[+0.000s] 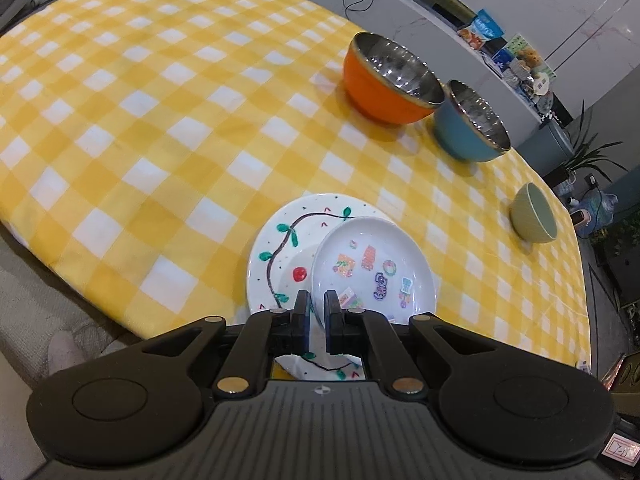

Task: Organize plates and bowls
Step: 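Lift the sticker plate with the left gripper onto the 'Fruity' plate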

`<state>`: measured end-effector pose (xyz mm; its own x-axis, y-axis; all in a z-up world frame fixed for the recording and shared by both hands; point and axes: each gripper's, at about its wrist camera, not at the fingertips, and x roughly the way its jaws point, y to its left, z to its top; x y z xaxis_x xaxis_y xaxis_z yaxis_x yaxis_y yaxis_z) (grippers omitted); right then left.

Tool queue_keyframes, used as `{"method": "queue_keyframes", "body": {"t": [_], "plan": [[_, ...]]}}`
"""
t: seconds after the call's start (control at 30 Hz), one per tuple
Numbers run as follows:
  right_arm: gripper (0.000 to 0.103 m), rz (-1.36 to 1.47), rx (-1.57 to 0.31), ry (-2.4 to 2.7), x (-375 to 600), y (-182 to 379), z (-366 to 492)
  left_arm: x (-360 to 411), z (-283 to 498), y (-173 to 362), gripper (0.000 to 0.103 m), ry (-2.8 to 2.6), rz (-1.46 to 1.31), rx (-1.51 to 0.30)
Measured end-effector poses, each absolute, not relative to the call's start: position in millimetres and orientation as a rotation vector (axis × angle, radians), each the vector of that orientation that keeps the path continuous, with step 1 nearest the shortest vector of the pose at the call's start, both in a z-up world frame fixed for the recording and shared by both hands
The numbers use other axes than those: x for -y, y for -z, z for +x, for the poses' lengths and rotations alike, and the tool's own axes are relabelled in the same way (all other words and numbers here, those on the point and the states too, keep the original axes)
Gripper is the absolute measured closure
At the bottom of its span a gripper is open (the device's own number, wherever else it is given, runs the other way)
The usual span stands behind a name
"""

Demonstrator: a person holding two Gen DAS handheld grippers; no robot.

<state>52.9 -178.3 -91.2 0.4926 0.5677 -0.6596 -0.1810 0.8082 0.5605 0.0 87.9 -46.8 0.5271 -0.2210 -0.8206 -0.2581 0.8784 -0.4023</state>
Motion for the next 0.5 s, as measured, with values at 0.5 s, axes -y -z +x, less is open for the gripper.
{"method": "queue_keyframes", "body": {"t": [0.5], "plan": [[0.098, 0.426, -0.98, -0.475, 166.8, 103.5, 58.7, -88.1, 5.1, 55.8, 0.085, -0.046, -0.505, -1.04]]}}
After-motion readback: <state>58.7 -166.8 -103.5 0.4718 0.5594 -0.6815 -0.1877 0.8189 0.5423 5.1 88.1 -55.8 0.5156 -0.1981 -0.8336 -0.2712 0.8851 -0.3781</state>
